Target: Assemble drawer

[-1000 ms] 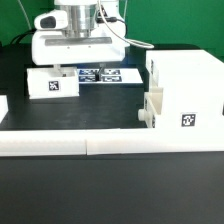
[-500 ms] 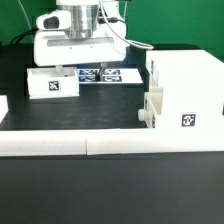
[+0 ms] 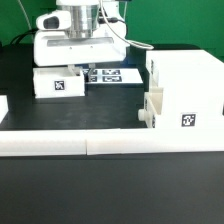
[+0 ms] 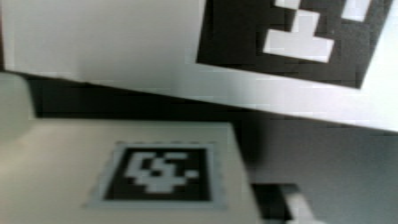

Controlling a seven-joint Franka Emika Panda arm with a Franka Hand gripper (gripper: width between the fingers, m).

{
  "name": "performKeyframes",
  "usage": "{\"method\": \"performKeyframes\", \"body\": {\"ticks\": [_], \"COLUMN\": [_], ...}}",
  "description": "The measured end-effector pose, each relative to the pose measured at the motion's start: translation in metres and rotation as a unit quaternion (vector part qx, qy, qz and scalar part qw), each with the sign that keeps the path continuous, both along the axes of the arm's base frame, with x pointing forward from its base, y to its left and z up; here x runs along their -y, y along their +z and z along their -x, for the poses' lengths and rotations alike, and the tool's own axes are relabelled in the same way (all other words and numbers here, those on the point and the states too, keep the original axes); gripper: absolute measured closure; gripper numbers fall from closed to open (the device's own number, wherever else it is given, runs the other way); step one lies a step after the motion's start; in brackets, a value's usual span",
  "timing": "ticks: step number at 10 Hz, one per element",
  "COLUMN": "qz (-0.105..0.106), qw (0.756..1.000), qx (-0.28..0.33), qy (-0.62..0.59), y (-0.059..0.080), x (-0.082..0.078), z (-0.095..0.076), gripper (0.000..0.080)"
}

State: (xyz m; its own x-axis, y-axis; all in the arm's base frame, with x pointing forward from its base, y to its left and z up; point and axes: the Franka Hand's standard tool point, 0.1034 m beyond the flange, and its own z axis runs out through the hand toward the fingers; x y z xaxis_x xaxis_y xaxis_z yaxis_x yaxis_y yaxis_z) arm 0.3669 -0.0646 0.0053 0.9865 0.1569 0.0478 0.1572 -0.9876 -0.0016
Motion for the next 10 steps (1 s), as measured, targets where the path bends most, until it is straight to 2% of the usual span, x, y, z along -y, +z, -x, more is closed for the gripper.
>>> {"method": "performKeyframes", "body": {"ticks": [1, 8, 9, 10], "qz": [0.000, 0.000, -0.002, -0.007], "qw": [1.000, 1.000, 1.000, 1.000], "qx": [0.000, 0.000, -0.003, -0.017], "qy": [0.000, 0.000, -0.001, 0.002], "y": [0.000, 0.000, 0.000, 0.012], "x": [0.000, 0.000, -0.002, -0.017], "z": [0.000, 0.000, -0.001, -0.009], "gripper": [0.0758, 0.0758, 0.0757, 0.0757]}}
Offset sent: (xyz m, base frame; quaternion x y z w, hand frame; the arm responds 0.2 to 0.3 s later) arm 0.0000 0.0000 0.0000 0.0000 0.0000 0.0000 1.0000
